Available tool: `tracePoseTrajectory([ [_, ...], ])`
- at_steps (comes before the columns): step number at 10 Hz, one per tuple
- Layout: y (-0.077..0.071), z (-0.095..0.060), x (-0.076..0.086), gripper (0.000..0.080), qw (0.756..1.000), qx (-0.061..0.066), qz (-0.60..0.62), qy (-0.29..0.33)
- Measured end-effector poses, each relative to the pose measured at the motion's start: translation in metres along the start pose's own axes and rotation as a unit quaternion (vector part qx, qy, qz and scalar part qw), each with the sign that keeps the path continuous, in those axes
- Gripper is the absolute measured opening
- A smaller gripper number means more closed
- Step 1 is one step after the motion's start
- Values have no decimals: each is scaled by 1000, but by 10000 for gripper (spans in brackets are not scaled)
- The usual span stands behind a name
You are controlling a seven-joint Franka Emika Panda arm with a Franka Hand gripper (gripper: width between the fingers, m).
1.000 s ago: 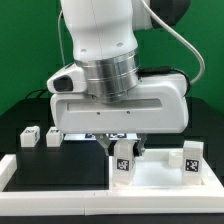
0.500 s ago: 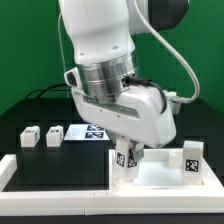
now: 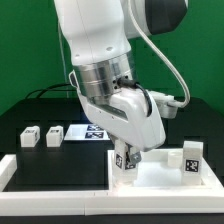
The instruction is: Assemble square table
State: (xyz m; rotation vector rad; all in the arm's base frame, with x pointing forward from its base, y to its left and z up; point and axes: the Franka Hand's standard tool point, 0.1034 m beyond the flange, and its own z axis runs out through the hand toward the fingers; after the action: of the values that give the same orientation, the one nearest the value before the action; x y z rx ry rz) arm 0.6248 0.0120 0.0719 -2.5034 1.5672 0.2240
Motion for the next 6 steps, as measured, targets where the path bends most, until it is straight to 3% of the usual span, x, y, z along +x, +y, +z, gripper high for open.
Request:
tracePoseTrajectory([
  [1, 1, -1, 1, 389, 997, -8, -75, -1],
  [2, -1, -4, 3, 562, 983, -15, -181, -7],
  [3, -4, -6, 2, 562, 973, -19, -232, -6],
  [4, -4, -6, 1, 631, 963, -16, -270, -3],
  [6, -3, -5, 2, 644, 941, -17, -338, -5],
])
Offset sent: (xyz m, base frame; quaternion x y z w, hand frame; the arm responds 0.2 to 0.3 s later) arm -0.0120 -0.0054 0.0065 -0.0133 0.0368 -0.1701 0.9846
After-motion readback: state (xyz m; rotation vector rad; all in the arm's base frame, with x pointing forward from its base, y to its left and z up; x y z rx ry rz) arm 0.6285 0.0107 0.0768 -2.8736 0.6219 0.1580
